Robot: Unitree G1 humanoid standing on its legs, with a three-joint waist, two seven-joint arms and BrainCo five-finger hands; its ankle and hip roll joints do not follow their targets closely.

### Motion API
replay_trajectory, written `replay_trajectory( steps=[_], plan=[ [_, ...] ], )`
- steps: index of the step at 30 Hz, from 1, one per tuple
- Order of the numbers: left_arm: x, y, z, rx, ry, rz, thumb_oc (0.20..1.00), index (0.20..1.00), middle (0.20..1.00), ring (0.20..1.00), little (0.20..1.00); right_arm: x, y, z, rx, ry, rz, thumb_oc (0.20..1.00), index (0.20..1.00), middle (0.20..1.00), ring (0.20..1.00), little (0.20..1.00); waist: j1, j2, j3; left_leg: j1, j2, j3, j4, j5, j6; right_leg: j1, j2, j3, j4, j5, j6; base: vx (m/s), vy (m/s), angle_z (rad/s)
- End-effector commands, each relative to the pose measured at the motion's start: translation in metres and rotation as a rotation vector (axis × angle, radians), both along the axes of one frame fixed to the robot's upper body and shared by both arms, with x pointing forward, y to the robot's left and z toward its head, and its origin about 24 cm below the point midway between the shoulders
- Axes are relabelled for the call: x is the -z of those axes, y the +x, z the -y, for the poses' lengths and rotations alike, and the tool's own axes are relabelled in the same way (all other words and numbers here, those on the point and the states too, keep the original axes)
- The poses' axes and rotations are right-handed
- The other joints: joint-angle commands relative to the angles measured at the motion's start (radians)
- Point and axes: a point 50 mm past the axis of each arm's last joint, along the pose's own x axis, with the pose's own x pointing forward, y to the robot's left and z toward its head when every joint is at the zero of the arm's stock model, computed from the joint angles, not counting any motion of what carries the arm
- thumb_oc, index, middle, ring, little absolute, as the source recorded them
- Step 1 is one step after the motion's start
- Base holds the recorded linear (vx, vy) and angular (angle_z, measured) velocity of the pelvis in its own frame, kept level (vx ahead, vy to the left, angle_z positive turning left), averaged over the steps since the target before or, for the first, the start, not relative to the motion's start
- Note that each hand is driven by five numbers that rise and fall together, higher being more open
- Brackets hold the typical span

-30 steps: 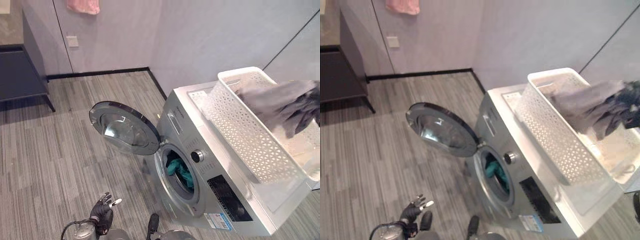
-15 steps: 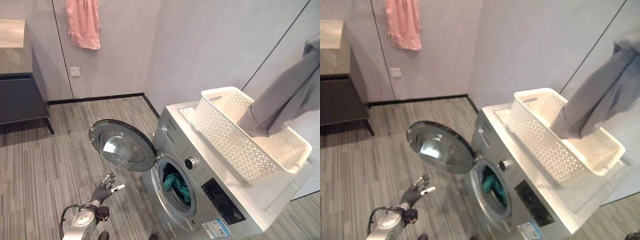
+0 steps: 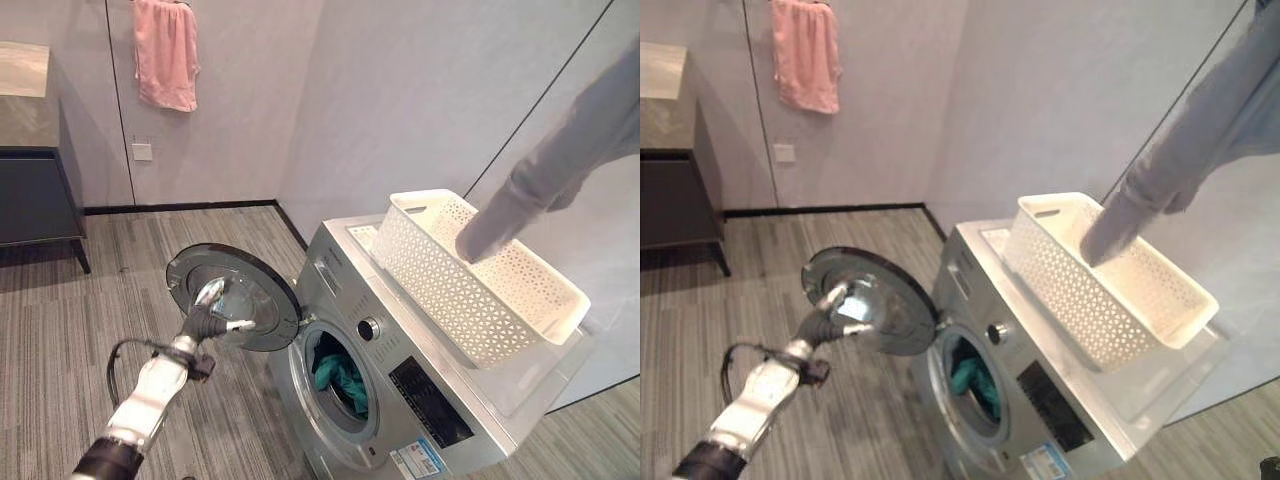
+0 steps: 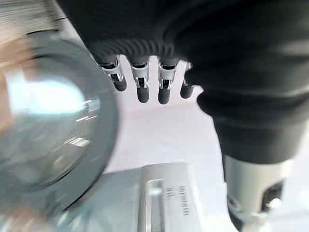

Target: Grab the laundry basket,head to the washer,open it,put in the laundry and shut it.

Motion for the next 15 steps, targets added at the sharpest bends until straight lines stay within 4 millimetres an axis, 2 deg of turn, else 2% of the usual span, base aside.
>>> replay_trajectory(
  steps=[1, 2, 3, 4, 5, 9, 10, 11, 12, 13, 15],
  plan=[
    [-0.065, 0.023, 0.026, 0.114, 0.063, 0.284, 1.000, 1.000, 1.000, 1.000, 1.000, -0.052, -0.033, -0.010, 0.028, -0.034, 0.172, 0.200, 0.200, 0.200, 0.200, 0.200, 0.000, 0.010, -0.002, 0.057, 0.046, 0.025, 0.089, -0.179, 0.048, 0.044, -0.112, 0.087, 0.041, -0.111, 0.119, 0.00, 0.077, -0.05],
    [-0.087, 0.030, 0.041, 0.157, 0.042, 0.364, 1.000, 1.000, 1.000, 1.000, 1.000, -0.053, -0.020, -0.025, -0.014, -0.048, 0.153, 0.200, 0.200, 0.200, 0.200, 0.200, 0.000, 0.018, -0.008, 0.071, 0.040, 0.031, 0.087, -0.187, 0.055, 0.044, -0.118, 0.096, 0.045, -0.108, 0.124, 0.00, 0.083, -0.09],
    [-0.098, 0.034, 0.048, 0.174, 0.033, 0.399, 1.000, 1.000, 1.000, 1.000, 1.000, -0.053, -0.013, -0.032, -0.034, -0.051, 0.143, 0.200, 0.200, 0.200, 0.200, 0.200, -0.001, 0.023, -0.011, 0.078, 0.037, 0.035, 0.085, -0.192, 0.059, 0.042, -0.120, 0.103, 0.047, -0.107, 0.127, 0.00, 0.083, -0.16],
    [-0.098, 0.035, 0.048, 0.174, 0.033, 0.400, 1.000, 1.000, 1.000, 1.000, 1.000, -0.054, -0.014, -0.032, -0.033, -0.051, 0.144, 0.200, 0.200, 0.200, 0.200, 0.200, 0.002, 0.023, -0.010, 0.080, 0.037, 0.038, 0.084, -0.193, 0.059, 0.042, -0.120, 0.105, 0.047, -0.107, 0.127, 0.01, 0.089, -0.22],
    [-0.120, 0.045, 0.067, 0.217, 0.009, 0.462, 1.000, 1.000, 1.000, 1.000, 1.000, -0.051, 0.000, -0.047, -0.079, -0.056, 0.125, 0.200, 0.200, 0.200, 0.200, 0.200, -0.008, 0.032, -0.020, 0.093, 0.030, 0.046, 0.079, -0.198, 0.065, 0.041, -0.126, 0.113, 0.047, -0.102, 0.133, 0.01, 0.085, -0.26],
    [-0.168, 0.064, 0.115, 0.305, -0.007, 0.593, 1.000, 1.000, 1.000, 1.000, 1.000, -0.050, 0.018, -0.072, -0.151, -0.062, 0.117, 0.200, 0.200, 0.200, 0.200, 0.200, -0.022, 0.047, -0.030, 0.109, 0.014, 0.055, 0.067, -0.202, 0.075, 0.042, -0.140, 0.125, 0.042, -0.094, 0.140, -0.01, 0.086, -0.14],
    [-0.175, 0.069, 0.129, 0.319, -0.017, 0.605, 1.000, 1.000, 1.000, 1.000, 1.000, -0.050, 0.022, -0.078, -0.167, -0.063, 0.115, 0.200, 0.200, 0.200, 0.200, 0.200, -0.026, 0.052, -0.031, 0.112, 0.010, 0.055, 0.062, -0.202, 0.077, 0.040, -0.143, 0.128, 0.040, -0.093, 0.141, -0.03, 0.045, -0.16],
    [-0.176, 0.070, 0.130, 0.322, -0.018, 0.607, 1.000, 1.000, 1.000, 1.000, 1.000, -0.050, 0.021, -0.077, -0.164, -0.062, 0.116, 0.200, 0.200, 0.200, 0.200, 0.200, -0.022, 0.051, -0.029, 0.113, 0.010, 0.056, 0.061, -0.202, 0.077, 0.040, -0.143, 0.129, 0.040, -0.092, 0.141, -0.03, 0.039, -0.13],
    [-0.184, 0.074, 0.142, 0.331, -0.013, 0.623, 1.000, 1.000, 1.000, 1.000, 1.000, -0.049, 0.027, -0.085, -0.189, -0.066, 0.111, 0.200, 0.200, 0.200, 0.200, 0.200, -0.028, 0.056, -0.033, 0.116, 0.007, 0.058, 0.058, -0.202, 0.079, 0.038, -0.146, 0.131, 0.038, -0.090, 0.143, -0.04, 0.048, -0.08],
    [-0.196, 0.081, 0.170, 0.353, -0.012, 0.634, 1.000, 1.000, 1.000, 1.000, 1.000, -0.051, 0.034, -0.103, -0.234, -0.078, 0.111, 0.200, 0.200, 0.200, 0.200, 0.200, -0.031, 0.061, -0.034, 0.121, 0.001, 0.062, 0.053, -0.200, 0.082, 0.035, -0.150, 0.138, 0.034, -0.087, 0.146, -0.05, 0.058, -0.02],
    [-0.197, 0.089, 0.190, 0.357, 0.009, 0.603, 1.000, 1.000, 1.000, 1.000, 1.000, -0.050, 0.040, -0.113, -0.261, -0.083, 0.104, 0.200, 0.200, 0.200, 0.200, 0.200, -0.038, 0.065, -0.038, 0.127, -0.002, 0.062, 0.048, -0.200, 0.083, 0.036, -0.152, 0.140, 0.032, -0.087, 0.147, -0.03, 0.035, -0.05]
  ],
)
